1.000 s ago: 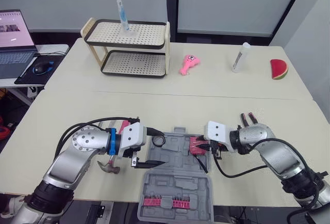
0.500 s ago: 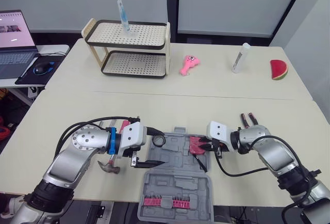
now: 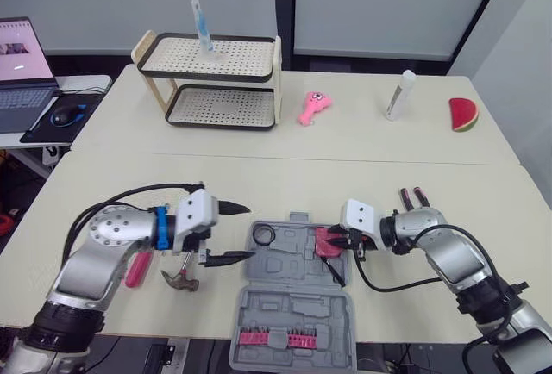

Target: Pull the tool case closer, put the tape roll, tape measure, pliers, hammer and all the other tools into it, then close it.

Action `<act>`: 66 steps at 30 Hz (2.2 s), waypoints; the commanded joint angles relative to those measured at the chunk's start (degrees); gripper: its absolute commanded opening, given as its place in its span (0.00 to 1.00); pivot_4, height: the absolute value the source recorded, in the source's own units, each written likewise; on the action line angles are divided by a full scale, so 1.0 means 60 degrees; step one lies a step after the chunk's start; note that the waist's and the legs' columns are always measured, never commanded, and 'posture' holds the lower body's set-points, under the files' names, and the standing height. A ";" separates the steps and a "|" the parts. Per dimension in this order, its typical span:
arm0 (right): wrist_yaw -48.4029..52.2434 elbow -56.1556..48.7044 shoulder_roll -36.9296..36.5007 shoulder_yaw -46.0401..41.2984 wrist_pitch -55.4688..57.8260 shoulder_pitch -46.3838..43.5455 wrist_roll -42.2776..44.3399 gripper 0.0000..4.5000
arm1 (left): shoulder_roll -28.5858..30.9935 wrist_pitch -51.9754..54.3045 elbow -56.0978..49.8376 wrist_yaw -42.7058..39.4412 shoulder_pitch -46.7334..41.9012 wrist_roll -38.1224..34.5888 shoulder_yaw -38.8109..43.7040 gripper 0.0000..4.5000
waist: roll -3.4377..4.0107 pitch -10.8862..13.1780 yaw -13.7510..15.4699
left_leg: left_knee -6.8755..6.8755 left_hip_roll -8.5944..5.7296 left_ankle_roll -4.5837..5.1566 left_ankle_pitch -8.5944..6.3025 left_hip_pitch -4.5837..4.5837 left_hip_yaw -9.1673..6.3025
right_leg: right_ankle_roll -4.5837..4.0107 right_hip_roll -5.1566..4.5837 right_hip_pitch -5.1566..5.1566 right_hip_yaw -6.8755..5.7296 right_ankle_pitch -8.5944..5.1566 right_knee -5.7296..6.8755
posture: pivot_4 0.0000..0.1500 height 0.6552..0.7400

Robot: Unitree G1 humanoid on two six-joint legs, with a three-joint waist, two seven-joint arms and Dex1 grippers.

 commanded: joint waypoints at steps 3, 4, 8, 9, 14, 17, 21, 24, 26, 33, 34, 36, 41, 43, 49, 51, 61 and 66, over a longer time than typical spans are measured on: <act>-0.0725 -0.3182 -0.0788 -0.2539 0.0618 0.1639 0.0912 0.24 | 0.0251 -0.0069 0.1228 0.0790 0.1166 -0.0647 0.2628 1.00 | 0.0004 0.0002 0.0021 | -0.0004 0.0001 0.0001 -0.0002 -0.0018 -0.0006 | -0.0010 -0.0007 -0.0023 -0.0018 -0.0008 0.0015 | 1.00 0.94; -0.0903 -0.3485 -0.0903 -0.2959 0.0637 0.2087 0.0934 0.24 | 0.0303 -0.0126 0.1403 0.0826 0.1449 -0.0649 0.2928 1.00 | 0.0004 0.0002 0.0036 | -0.0005 0.0003 0.0001 -0.0002 -0.0020 -0.0010 | -0.0010 -0.0007 -0.0022 -0.0021 -0.0008 0.0016 | 1.00 0.94; -0.1583 -0.4281 -0.0988 -0.5291 0.0423 0.4217 0.1125 0.24 | 0.0355 -0.0106 0.2120 0.1053 0.2675 -0.0708 0.4186 1.00 | 0.0000 -0.0001 0.0078 | -0.0003 0.0001 0.0000 -0.0002 -0.0008 -0.0003 | -0.0011 -0.0009 -0.0006 -0.0019 -0.0010 0.0020 | 1.00 0.94; -0.1703 -0.4322 -0.0996 -0.5861 0.0446 0.4697 0.1149 0.24 | 0.0318 -0.0116 0.2287 0.1152 0.2915 -0.0711 0.4422 1.00 | -0.0001 0.0000 0.0079 | 0.0000 0.0001 0.0000 -0.0002 -0.0002 0.0001 | -0.0011 -0.0009 0.0000 -0.0018 -0.0012 0.0025 | 1.00 0.94; -0.1905 -0.4237 -0.0373 -0.8275 0.0153 0.6760 0.1819 0.36 | 0.0124 -0.0034 0.2675 0.1371 0.4142 -0.0780 0.5080 1.00 | -0.0018 -0.0019 0.0083 | -0.0001 0.0004 -0.0001 -0.0001 0.0032 0.0012 | -0.0006 -0.0005 0.0027 -0.0001 -0.0010 0.0019 | 1.00 0.94; -0.2003 -0.4067 0.0222 -0.9122 -0.0352 0.7917 0.1985 0.51 | -0.0124 0.0051 0.2594 0.1622 0.4770 -0.0804 0.5266 1.00 | -0.0017 -0.0052 0.0081 | -0.0004 0.0005 -0.0001 -0.0002 0.0035 0.0012 | -0.0006 -0.0007 0.0032 0.0002 -0.0009 0.0021 | 1.00 0.94; -0.2166 -0.3898 0.0797 -0.9350 -0.0846 0.8843 0.2049 0.72 | -0.0514 0.0269 0.2180 0.2109 0.5298 -0.0863 0.5378 1.00 | -0.0023 -0.0056 0.0067 | -0.0004 0.0005 -0.0002 -0.0003 0.0042 0.0029 | -0.0006 -0.0008 0.0036 0.0017 -0.0012 0.0012 | 1.00 0.94; -0.2267 -0.3817 0.1026 -0.9288 -0.1050 0.9211 0.2036 0.90 | -0.0784 0.0473 0.1827 0.2532 0.5636 -0.0898 0.5451 1.00 | -0.0023 -0.0061 0.0055 | -0.0008 0.0009 -0.0002 -0.0003 0.0052 0.0041 | -0.0005 -0.0006 0.0037 0.0035 -0.0013 0.0010 | 1.00 0.94; -0.2341 -0.3778 0.1069 -0.9241 -0.1100 0.9293 0.2037 0.99 | -0.0898 0.0591 0.1685 0.2741 0.5783 -0.0935 0.5489 1.00 | -0.0021 -0.0063 0.0051 | -0.0008 0.0010 -0.0003 -0.0003 0.0054 0.0049 | -0.0006 -0.0006 0.0035 0.0042 -0.0013 0.0006 | 1.00 0.94; -0.2541 -0.3821 0.0904 -0.8980 -0.0898 0.9093 0.2020 0.99 | -0.0984 0.0634 0.1084 0.2855 0.6270 -0.1027 0.5523 1.00 | -0.0030 -0.0068 0.0058 | -0.0013 0.0010 -0.0005 -0.0004 0.0049 0.0055 | -0.0009 -0.0007 0.0031 0.0045 -0.0015 -0.0013 | 1.00 0.94; -0.2608 -0.3814 0.0816 -0.8872 -0.0777 0.8893 0.1997 0.99 | -0.0905 0.0594 0.0808 0.2682 0.6337 -0.1038 0.5442 1.00 | -0.0031 -0.0069 0.0055 | -0.0014 0.0010 -0.0006 -0.0005 0.0048 0.0055 | -0.0017 -0.0007 0.0031 0.0045 -0.0020 -0.0016 | 1.00 0.94; -0.2718 -0.3741 0.0631 -0.8607 -0.0534 0.8478 0.1915 0.99 | -0.0684 0.0407 0.0232 0.2248 0.6254 -0.1017 0.5113 1.00 | -0.0031 -0.0068 0.0051 | -0.0015 0.0011 -0.0007 -0.0005 0.0047 0.0061 | -0.0054 -0.0008 0.0030 0.0052 -0.0042 -0.0029 | 1.00 0.94; -0.3179 -0.3505 0.0477 -0.7906 -0.0134 0.7665 0.1605 0.99 | -0.0385 0.0630 -0.0991 0.1684 0.5083 -0.1358 0.4157 1.00 | -0.0003 -0.0068 0.0135 | -0.0016 0.0009 -0.0007 -0.0006 0.0044 0.0062 | -0.0037 -0.0010 0.0047 0.0051 -0.0026 -0.0072 | 1.00 0.94; -0.3418 -0.3402 0.0500 -0.7695 0.0060 0.7434 0.1510 0.99 | -0.0270 0.0639 -0.1318 0.1431 0.4652 -0.1432 0.3770 1.00 | -0.0002 -0.0068 0.0139 | -0.0016 0.0003 -0.0007 -0.0005 0.0032 0.0058 | 0.0017 -0.0017 0.0051 0.0045 0.0005 -0.0080 | 1.00 0.94; -0.4628 -0.2744 0.0969 -0.7146 0.0677 0.6629 0.1126 0.99 | -0.0008 0.0560 -0.2435 0.0315 0.2828 -0.1773 0.2038 1.00 | 0.0010 -0.0059 0.0082 | -0.0021 0.0002 -0.0007 -0.0006 0.0033 0.0061 | 0.0016 -0.0015 0.0050 0.0047 0.0002 -0.0085 | 1.00 0.94; -0.4773 -0.2543 0.1107 -0.6992 0.0710 0.6478 0.1118 0.99 | -0.0046 0.0693 -0.2786 0.0030 0.2170 -0.2044 0.1513 1.00 | 0.0018 -0.0055 0.0082 | -0.0021 0.0002 -0.0007 -0.0006 0.0033 0.0060 | 0.0017 -0.0014 0.0049 0.0047 0.0003 -0.0084 | 1.00 0.94; -0.5383 -0.1195 0.1396 -0.6552 0.0758 0.5491 0.1008 0.99 | -0.0421 0.0508 -0.2859 -0.0499 0.0574 -0.2388 0.0318 1.00 | 0.0040 -0.0043 0.0024 | -0.0021 0.0002 -0.0005 -0.0005 0.0034 0.0060 | 0.0021 -0.0009 0.0049 0.0050 0.0005 -0.0083 | 1.00 0.94; -0.5634 -0.0575 0.1584 -0.6405 0.0790 0.5045 0.1081 0.99 | -0.0556 0.0397 -0.2820 -0.0668 0.0378 -0.2368 0.0039 1.00 | 0.0049 -0.0037 0.0023 | -0.0018 0.0002 -0.0005 -0.0005 0.0032 0.0060 | 0.0024 -0.0009 0.0049 0.0053 0.0006 -0.0082 | 1.00 0.94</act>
